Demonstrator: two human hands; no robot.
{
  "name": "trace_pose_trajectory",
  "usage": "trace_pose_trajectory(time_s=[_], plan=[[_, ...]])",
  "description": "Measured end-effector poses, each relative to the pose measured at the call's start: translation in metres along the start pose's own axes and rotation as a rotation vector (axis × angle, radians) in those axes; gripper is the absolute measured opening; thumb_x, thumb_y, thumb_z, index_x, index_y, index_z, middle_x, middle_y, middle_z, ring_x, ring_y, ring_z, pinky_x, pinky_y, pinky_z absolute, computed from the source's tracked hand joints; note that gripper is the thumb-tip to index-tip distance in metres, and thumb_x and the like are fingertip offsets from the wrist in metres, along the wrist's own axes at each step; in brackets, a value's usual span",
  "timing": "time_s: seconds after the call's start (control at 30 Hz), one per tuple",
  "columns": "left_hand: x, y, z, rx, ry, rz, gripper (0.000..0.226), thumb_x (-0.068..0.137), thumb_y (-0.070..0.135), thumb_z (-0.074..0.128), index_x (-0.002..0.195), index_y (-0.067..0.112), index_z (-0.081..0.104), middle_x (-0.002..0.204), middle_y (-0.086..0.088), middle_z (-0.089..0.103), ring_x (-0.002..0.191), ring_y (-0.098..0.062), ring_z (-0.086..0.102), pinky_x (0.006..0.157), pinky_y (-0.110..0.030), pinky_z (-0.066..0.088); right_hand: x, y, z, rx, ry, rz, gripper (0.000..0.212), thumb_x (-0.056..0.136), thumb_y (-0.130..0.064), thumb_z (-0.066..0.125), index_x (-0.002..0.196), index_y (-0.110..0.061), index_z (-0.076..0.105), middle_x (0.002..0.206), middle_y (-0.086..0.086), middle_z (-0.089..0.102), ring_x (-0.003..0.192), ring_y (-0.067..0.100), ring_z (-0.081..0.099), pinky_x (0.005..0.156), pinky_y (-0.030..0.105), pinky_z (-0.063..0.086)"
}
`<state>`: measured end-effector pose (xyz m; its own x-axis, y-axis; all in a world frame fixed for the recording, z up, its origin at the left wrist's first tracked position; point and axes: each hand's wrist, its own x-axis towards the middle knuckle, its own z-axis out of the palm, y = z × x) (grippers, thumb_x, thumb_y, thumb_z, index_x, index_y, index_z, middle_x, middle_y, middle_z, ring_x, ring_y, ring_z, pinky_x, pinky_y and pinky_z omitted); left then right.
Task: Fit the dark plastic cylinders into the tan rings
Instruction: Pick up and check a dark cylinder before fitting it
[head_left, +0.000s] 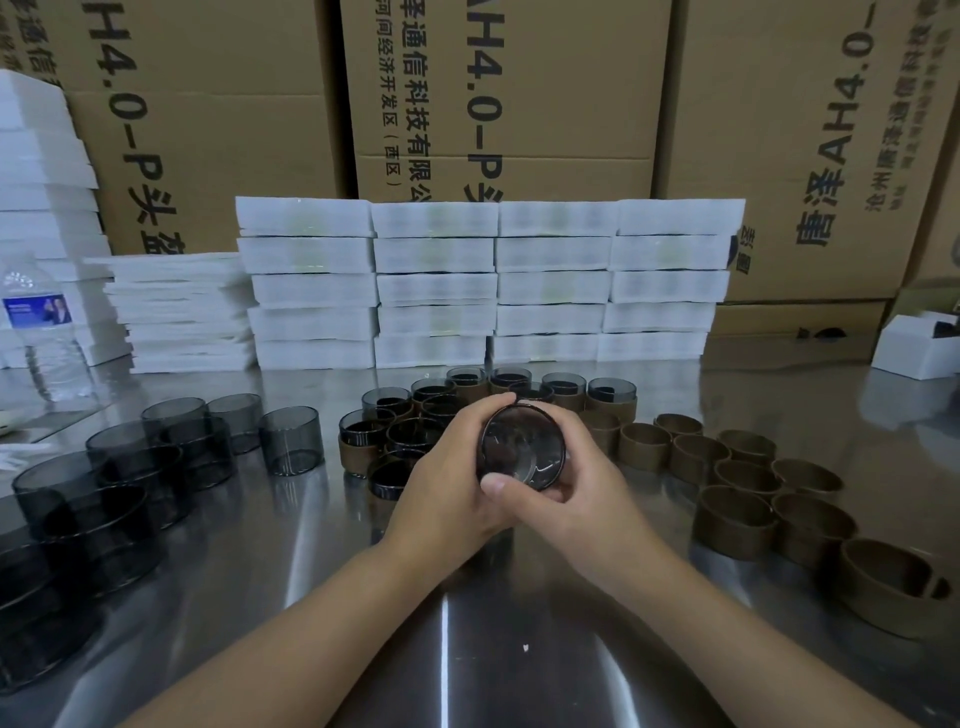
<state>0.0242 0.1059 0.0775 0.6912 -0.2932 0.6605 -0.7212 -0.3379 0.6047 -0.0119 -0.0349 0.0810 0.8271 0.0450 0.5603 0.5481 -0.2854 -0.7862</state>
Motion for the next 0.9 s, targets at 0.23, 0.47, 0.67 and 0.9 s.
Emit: trace_pose_trajectory(time_s=[0.23, 0.47, 0.67, 0.9], plan=[[-0.001, 0.005, 0.0, 0.06, -0.129, 0.045, 0.088, 0.071, 0.03, 0.07, 0.142, 0.052, 0.022, 0.144, 0.014, 0.048, 0.127, 0.004, 0.048, 0.104, -0.02, 0.042, 0.0, 0.0, 0.001, -0.065, 0.168, -0.011, 0.059, 0.056, -0.061, 0.074, 0.108, -0.046, 0.053, 0.107, -0.024, 0.063, 0.103, -0.004, 0.061, 0.085, 0.016, 0.047], [-0.001, 0.007, 0.0, 0.123, -0.149, 0.065, 0.088, 0.076, 0.027, 0.066, 0.141, 0.056, 0.014, 0.149, 0.017, 0.044, 0.131, 0.008, 0.042, 0.102, -0.01, 0.037, 0.002, 0.001, 0.0, -0.123, 0.26, 0.032, 0.061, 0.052, -0.069, 0.07, 0.104, -0.042, 0.054, 0.103, -0.019, 0.065, 0.098, -0.004, 0.061, 0.083, 0.021, 0.05], [-0.002, 0.008, -0.001, 0.139, -0.143, 0.107, 0.084, 0.076, 0.028, 0.064, 0.139, 0.055, 0.016, 0.154, 0.015, 0.037, 0.133, 0.008, 0.039, 0.102, -0.007, 0.035, 0.002, 0.0, -0.002, -0.155, 0.294, 0.055, 0.063, 0.052, -0.073, 0.068, 0.104, -0.04, 0.056, 0.103, -0.018, 0.065, 0.097, -0.003, 0.061, 0.08, 0.02, 0.049], [-0.002, 0.013, -0.001, 0.132, -0.154, 0.185, 0.076, 0.077, 0.035, 0.055, 0.141, 0.048, 0.015, 0.157, 0.009, 0.031, 0.136, 0.012, 0.031, 0.107, -0.009, 0.031, 0.002, 0.001, -0.004, -0.173, 0.328, 0.056, 0.059, 0.054, -0.074, 0.065, 0.101, -0.039, 0.056, 0.101, -0.016, 0.065, 0.094, -0.002, 0.062, 0.076, 0.021, 0.05]])
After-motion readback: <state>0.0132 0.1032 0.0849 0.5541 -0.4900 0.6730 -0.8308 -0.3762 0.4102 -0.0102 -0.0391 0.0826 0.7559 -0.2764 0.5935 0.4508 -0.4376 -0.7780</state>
